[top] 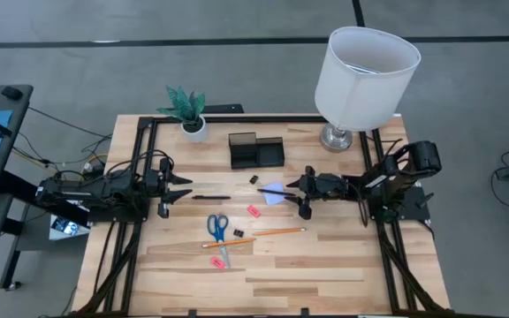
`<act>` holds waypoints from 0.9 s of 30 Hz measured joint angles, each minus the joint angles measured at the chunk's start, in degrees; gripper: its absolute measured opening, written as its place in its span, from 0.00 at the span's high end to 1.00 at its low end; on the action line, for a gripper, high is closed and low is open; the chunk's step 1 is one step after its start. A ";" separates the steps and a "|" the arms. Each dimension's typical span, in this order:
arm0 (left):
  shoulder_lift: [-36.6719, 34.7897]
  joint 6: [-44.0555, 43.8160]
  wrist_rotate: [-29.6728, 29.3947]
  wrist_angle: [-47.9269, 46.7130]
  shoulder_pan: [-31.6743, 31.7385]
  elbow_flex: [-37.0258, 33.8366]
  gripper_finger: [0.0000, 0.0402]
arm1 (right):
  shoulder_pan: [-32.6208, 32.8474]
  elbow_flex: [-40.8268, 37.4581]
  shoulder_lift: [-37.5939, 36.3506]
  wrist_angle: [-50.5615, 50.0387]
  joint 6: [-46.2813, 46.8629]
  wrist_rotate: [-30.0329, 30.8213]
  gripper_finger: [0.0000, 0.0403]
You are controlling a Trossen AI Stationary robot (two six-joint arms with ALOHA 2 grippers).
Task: Pick and place office supplies into organizer
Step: Put the right black pen into the black desk organizer
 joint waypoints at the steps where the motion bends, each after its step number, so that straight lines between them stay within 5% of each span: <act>1: -0.01 0.00 -0.01 0.02 -0.01 -0.01 0.68 | -0.15 0.01 -0.02 -0.07 0.24 0.00 0.48; 27: -0.01 0.00 0.00 0.01 0.00 -0.01 0.68 | 0.05 0.07 2.44 1.26 3.23 1.68 0.48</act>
